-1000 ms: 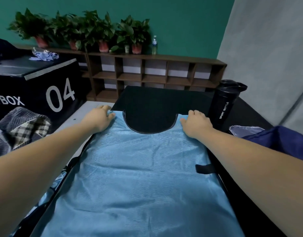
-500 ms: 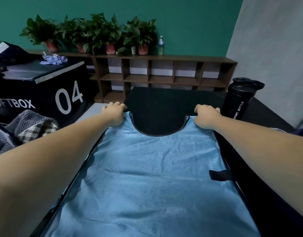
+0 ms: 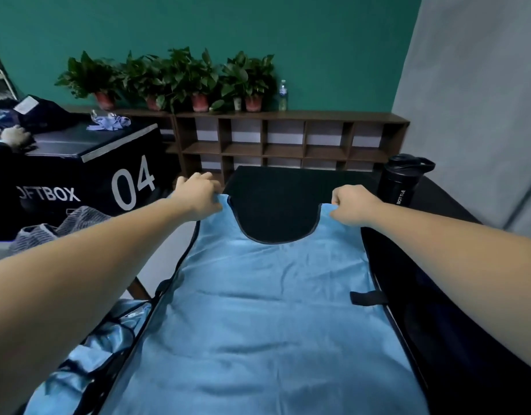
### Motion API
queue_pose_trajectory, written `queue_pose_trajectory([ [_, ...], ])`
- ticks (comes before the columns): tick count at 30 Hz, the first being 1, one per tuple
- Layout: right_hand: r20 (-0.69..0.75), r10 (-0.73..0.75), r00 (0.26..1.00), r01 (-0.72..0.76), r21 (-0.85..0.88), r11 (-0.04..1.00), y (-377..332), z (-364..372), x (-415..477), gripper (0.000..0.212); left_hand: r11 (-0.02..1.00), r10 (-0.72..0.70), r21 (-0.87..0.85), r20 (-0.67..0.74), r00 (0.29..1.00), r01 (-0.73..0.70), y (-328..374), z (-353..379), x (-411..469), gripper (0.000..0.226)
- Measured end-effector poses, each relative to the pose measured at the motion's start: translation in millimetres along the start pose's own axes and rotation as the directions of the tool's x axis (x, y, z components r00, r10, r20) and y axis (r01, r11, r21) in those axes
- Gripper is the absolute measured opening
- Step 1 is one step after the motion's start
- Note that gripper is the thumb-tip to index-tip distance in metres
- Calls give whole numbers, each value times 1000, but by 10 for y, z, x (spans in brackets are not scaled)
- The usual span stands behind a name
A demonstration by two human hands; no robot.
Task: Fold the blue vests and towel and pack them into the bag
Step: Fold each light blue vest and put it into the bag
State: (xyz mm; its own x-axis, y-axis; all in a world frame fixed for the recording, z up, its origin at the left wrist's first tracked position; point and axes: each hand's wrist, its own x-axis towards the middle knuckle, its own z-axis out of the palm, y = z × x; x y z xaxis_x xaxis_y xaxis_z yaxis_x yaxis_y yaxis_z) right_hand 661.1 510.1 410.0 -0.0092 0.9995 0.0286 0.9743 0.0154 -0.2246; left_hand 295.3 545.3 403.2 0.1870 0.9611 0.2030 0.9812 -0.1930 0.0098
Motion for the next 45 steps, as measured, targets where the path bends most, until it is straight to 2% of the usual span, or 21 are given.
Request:
queue_pose_trajectory([
  [7, -10, -151, 988, 151, -2, 989, -204, -283, -814, 6, 995, 82, -48, -34, 996, -84, 27, -670, -748, 5],
  [19, -117, -337, 934, 344, 44, 938, -461, -832, -2412, 10, 972, 117, -198, -76, 990, -130, 95, -1586, -2246, 10],
  [24, -144, -404, 903, 416, 63, 907, -504, -850, -3028, 10, 960, 166, -210, -110, 980, -186, 137, -1771, -2895, 12],
  [30, -119, -488, 865, 497, 58, 866, -456, -647, -3649, 14, 950, 235, -184, -102, 967, -251, 135, -1725, -3550, 18],
  [34, -100, -496, 862, 500, 7, 866, -365, -413, -3935, 6, 946, 252, -191, -77, 965, -262, 109, -1579, -3894, 21],
  [45, 84, -513, 854, 519, -78, 852, -227, 94, -4377, 10, 938, 332, -122, 50, 942, -324, -12, -882, -4391, 29],
])
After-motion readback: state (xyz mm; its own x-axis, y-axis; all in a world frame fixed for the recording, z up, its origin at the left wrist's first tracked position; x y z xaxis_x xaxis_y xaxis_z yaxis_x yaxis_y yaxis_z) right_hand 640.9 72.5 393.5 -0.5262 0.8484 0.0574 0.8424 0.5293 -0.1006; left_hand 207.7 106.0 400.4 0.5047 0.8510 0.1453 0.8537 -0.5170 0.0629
